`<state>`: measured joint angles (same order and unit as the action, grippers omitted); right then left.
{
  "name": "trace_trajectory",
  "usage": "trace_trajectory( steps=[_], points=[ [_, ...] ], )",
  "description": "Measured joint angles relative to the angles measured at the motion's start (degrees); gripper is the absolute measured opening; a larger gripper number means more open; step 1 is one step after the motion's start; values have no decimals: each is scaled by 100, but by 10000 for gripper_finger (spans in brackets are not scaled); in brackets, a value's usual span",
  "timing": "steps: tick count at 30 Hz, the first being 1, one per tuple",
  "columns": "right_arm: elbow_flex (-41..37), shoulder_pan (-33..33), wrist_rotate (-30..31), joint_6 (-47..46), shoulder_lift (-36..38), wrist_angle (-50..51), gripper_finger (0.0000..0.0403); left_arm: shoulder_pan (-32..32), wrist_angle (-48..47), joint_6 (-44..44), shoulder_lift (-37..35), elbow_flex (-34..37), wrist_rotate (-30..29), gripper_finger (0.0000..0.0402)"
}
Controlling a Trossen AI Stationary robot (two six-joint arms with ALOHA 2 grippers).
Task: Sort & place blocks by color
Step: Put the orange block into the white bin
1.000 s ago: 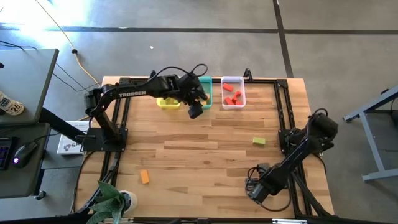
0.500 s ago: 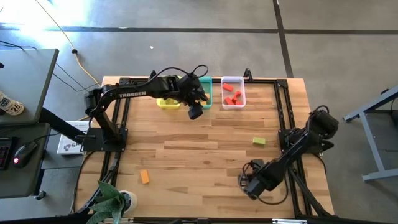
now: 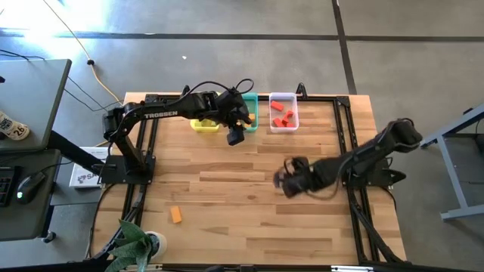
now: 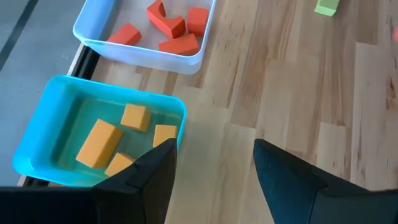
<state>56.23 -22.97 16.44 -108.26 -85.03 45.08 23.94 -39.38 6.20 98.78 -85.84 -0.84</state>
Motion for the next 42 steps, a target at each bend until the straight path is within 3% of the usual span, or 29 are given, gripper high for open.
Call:
trace_trajectory(
  steps=[7,13,23,32,42],
  points=[
    [0,1435,206,1794,296,-174,97,0,-2,4,0,0,0,200],
    [2,2682,240,3539,318,-1203,97,0,-6,101,0,0,0,200],
    [2,4375,-294,5957,318,-2650,97,0,-30,-123,0,0,0,200],
    [2,5322,-625,7766,315,-2714,105,0,-50,-1232,0,0,2,200],
    [7,5729,-1115,8981,-102,-2509,108,0,-670,-2248,0,0,13,200]
  ],
)
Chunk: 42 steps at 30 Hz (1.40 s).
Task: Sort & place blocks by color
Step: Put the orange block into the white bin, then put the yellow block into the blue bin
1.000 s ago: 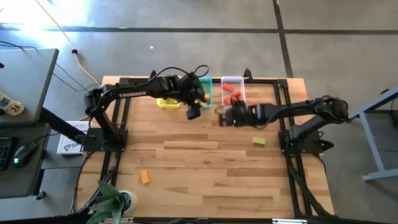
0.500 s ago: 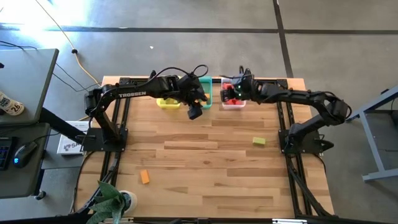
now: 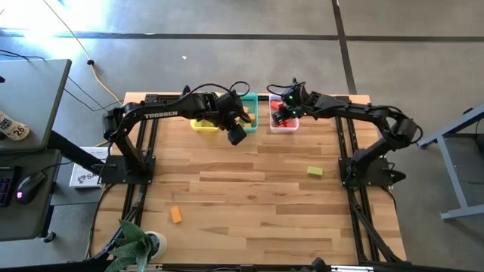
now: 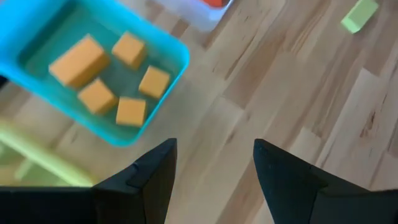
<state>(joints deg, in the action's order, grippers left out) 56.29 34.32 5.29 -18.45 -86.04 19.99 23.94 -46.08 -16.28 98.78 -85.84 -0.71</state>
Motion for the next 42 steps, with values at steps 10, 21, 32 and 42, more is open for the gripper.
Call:
trace_trajectory(
  steps=[10,21,32,42],
  points=[
    [0,171,-292,227,-584,182,108,-34,-935,-605,-1,0,5,200],
    [0,182,21,585,-588,201,179,-452,-1810,-611,-2,0,-13,200],
    [242,182,-121,847,-584,515,228,-1168,-2708,-1607,-2,0,-240,200],
    [782,153,-305,1098,-579,770,227,-1902,-3744,-4089,-2,0,-455,200]
  ],
)
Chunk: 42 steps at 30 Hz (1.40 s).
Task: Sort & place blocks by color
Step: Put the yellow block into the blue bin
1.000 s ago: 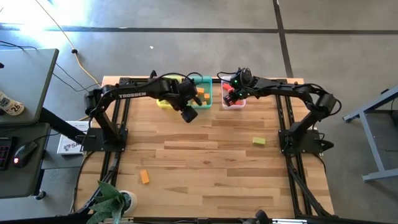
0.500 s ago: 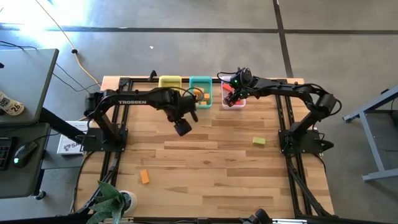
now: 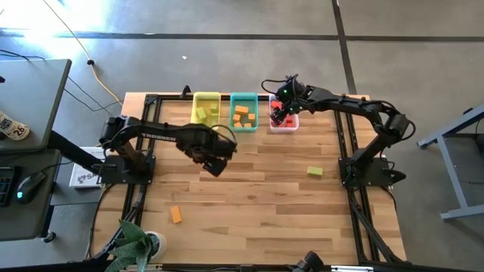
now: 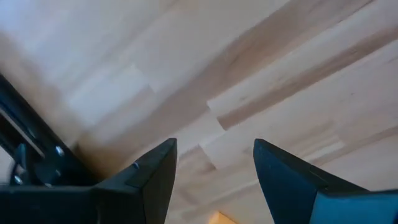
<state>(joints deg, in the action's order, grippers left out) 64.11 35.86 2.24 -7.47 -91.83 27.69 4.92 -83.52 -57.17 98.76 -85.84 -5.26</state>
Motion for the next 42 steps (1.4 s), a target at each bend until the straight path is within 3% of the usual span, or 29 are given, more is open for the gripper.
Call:
trace_trajectory(
  steps=[8,20,32,42],
  points=[
    [107,0,-157,358,0,52,227,-693,14,-473,0,0,1005,200],
    [107,-3,-216,290,0,151,227,-1767,8,-3225,0,0,632,200],
    [110,-48,-464,-163,24,583,228,-2773,-100,-5129,0,0,416,200],
    [114,-603,-968,-690,216,684,228,-3326,-93,-6359,34,164,309,200]
  ],
)
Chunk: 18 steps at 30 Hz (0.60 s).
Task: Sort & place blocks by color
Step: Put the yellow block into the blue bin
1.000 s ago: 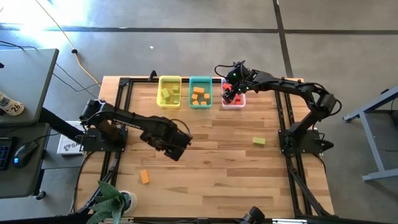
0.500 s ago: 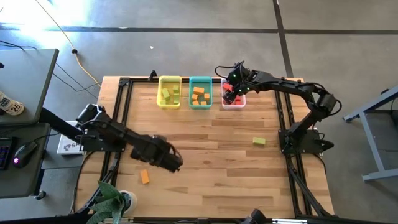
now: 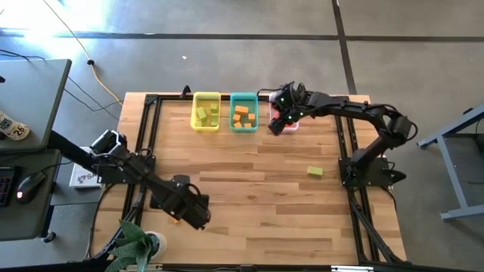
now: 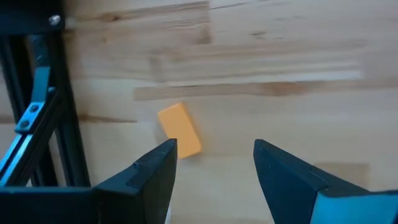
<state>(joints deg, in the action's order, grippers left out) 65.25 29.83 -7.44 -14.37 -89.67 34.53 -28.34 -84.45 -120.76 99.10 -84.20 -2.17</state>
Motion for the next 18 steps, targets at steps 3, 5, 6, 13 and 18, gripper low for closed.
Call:
trace_trajectory(
  steps=[3,5,6,13,18],
  points=[
    [2,-251,33,47,52,2,228,-191,75,-546,6,281,40,200],
    [2,-388,56,160,72,-2,227,-286,272,-887,6,451,145,200],
    [2,-435,69,237,77,-13,227,-327,412,-1024,6,515,154,200],
    [2,-590,87,416,79,-32,227,-409,685,-1260,78,825,262,200],
    [2,-588,87,435,79,0,227,-407,985,-1352,76,1267,601,200]
  ],
)
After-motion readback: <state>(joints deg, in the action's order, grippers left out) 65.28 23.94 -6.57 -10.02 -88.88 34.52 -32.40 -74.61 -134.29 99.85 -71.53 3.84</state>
